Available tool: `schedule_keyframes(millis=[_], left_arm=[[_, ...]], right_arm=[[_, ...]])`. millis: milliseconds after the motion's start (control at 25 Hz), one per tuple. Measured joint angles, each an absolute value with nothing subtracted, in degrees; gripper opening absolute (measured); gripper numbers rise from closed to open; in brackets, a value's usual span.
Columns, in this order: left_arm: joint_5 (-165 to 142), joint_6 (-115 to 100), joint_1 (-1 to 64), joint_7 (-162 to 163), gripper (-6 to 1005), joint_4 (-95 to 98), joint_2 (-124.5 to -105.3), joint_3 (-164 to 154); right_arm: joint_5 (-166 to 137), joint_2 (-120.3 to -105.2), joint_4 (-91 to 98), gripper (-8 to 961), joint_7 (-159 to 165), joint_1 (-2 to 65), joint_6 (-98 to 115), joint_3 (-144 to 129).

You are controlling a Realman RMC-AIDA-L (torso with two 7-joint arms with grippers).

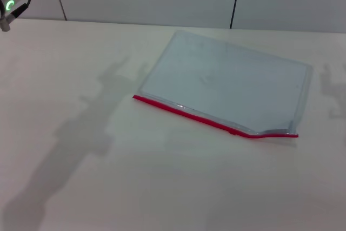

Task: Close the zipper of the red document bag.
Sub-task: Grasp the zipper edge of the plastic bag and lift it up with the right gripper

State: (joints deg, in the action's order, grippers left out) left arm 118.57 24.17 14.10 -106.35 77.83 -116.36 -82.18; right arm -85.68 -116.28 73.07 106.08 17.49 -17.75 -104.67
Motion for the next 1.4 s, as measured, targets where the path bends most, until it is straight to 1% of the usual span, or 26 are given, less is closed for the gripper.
schedule_keyframes(millis=[880, 1120, 1400], left_arm=[[118.00, 24.17, 14.16, -106.35, 503, 77.48, -116.24, -82.10], [116.13, 24.17, 13.87, -105.95, 497, 77.38, -116.08, -82.17], [115.07, 24.17, 13.88, -105.57, 491, 77.41, -116.09, -82.42]], right_arm=[[-85.65, -116.23, 71.94, 459, 106.13, 17.26, -15.79, -104.81], [-85.82, -116.12, 73.18, 459, 105.65, 15.10, 0.96, -101.05], [-90.41, -115.93, 75.02, 460, 103.09, 12.42, 32.16, -88.01]])
